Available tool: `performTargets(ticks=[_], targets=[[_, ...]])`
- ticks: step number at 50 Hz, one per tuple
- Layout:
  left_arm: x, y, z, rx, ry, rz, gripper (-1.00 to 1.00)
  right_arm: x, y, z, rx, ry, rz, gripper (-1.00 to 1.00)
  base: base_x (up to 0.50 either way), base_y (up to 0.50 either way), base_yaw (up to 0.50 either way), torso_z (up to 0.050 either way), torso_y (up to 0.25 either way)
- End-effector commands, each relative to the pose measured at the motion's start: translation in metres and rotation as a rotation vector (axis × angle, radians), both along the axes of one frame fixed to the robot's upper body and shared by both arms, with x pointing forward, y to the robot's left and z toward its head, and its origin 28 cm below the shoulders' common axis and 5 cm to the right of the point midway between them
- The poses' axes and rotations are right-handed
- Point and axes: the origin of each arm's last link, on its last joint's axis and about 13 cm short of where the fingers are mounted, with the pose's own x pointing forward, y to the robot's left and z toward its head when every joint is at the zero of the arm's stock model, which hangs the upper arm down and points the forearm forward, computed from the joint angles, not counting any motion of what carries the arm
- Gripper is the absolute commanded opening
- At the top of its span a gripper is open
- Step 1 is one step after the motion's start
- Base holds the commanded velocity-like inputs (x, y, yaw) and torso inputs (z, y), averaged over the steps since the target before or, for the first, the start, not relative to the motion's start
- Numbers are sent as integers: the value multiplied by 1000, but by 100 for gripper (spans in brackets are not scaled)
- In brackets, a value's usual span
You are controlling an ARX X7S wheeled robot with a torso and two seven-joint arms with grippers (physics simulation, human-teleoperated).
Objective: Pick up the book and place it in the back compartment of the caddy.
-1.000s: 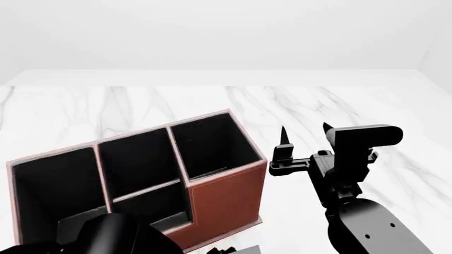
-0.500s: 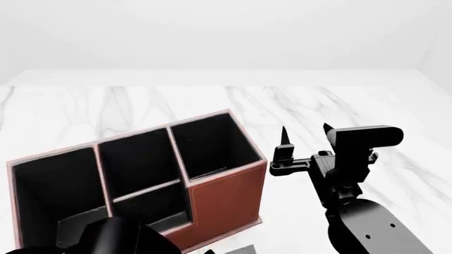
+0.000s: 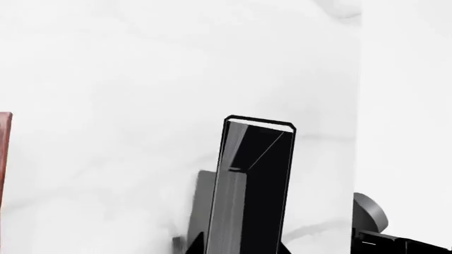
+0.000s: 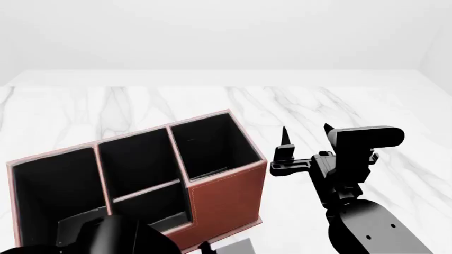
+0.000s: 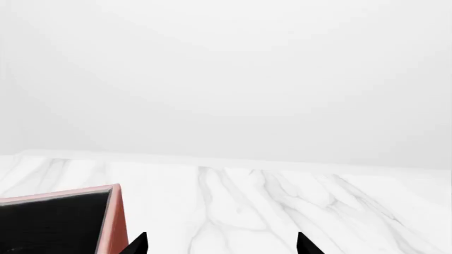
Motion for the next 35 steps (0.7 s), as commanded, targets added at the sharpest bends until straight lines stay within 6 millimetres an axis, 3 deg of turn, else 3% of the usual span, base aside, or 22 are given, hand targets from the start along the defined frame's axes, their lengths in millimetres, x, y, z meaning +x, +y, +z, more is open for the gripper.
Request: performTargets(ticks=[1, 25, 35], targets=[[-6, 5, 3, 26, 79, -59, -100, 0, 0, 0, -1, 0, -2, 100, 0, 0, 0, 0, 0], [2, 23, 33, 94, -24, -58, -100, 0, 0, 1, 0, -4, -1, 100, 0, 0, 0, 0, 0], [15, 42, 67, 83, -120, 25, -100, 0, 0, 3, 1, -6, 1, 100, 0, 0, 0, 0, 0]])
